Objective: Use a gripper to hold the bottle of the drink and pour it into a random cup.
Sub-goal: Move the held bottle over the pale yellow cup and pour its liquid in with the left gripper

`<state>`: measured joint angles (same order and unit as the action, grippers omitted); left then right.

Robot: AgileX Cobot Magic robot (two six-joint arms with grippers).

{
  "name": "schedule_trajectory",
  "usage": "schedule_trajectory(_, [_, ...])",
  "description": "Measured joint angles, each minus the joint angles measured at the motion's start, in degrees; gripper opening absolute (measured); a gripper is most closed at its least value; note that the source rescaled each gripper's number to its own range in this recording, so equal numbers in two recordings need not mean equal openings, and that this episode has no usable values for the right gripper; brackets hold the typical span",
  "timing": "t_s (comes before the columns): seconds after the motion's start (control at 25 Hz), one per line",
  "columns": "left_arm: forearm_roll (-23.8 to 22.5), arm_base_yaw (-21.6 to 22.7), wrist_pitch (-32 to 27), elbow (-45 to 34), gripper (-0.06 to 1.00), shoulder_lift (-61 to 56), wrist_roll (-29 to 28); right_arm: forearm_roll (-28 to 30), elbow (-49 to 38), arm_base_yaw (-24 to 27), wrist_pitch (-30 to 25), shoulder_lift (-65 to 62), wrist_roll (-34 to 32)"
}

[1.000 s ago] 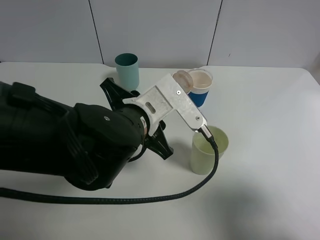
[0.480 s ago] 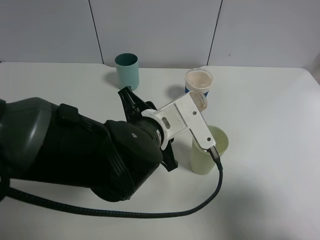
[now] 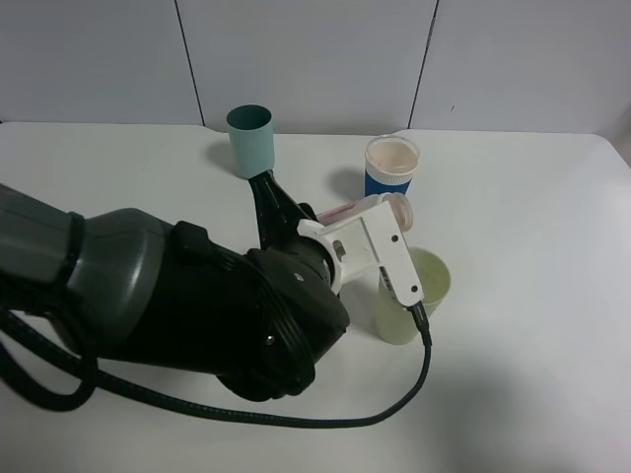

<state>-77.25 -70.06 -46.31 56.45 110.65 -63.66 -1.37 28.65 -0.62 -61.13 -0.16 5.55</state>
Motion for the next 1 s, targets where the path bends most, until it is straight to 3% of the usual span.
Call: schedule_trajectory(1.0, [0.6, -1.3, -6.4, 3.7, 0.01, 3.3, 15.1, 0.0, 0.0, 0.0, 0.0, 0.0, 0.0])
